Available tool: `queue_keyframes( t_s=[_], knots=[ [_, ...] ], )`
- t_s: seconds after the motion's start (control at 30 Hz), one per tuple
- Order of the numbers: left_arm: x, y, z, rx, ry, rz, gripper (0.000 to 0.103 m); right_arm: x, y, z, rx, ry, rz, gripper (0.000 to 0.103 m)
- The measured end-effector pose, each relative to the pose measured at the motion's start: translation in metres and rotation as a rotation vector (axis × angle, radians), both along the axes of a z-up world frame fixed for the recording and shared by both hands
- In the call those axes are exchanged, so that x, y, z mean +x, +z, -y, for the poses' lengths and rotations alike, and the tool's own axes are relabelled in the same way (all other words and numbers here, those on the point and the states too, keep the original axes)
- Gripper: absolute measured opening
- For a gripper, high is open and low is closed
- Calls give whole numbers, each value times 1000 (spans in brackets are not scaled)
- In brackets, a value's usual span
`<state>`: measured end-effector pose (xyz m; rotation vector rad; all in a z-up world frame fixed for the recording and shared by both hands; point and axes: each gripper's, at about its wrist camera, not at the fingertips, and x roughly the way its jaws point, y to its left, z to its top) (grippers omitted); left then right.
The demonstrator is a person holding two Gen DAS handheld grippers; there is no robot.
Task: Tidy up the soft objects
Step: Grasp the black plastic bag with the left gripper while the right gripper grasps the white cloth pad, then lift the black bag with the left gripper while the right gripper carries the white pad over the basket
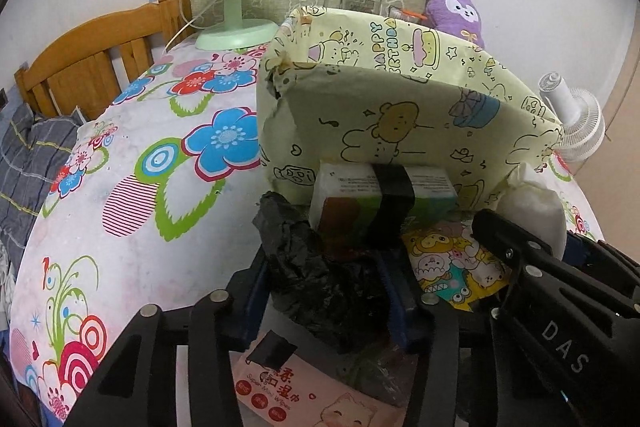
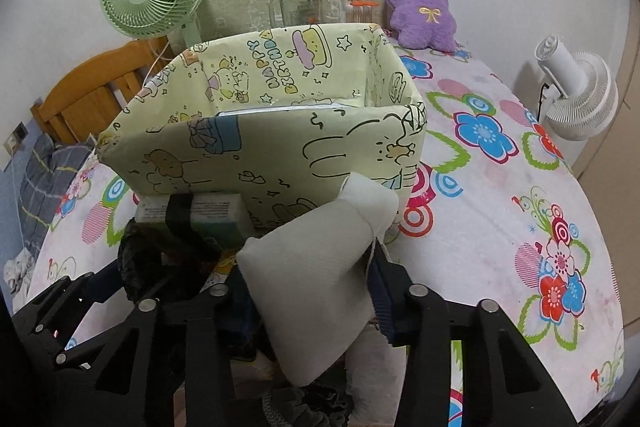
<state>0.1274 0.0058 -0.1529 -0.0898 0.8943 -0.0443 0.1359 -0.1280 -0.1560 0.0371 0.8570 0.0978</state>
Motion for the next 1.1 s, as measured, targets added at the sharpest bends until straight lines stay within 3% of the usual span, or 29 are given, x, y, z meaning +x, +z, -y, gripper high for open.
queue_keyframes(
  t_s=[0.33,0.7,1.1],
  knots=[
    [-7,14,0,-8,4,39,43,-12,8,-2,-11,10,26,30],
    [-20,36,5,2,0,98,41,-28,33,2,0,6,96,26],
    [-42,82,12,4,-23,211,41,-52,80,9,19,-7,212,26]
  ],
)
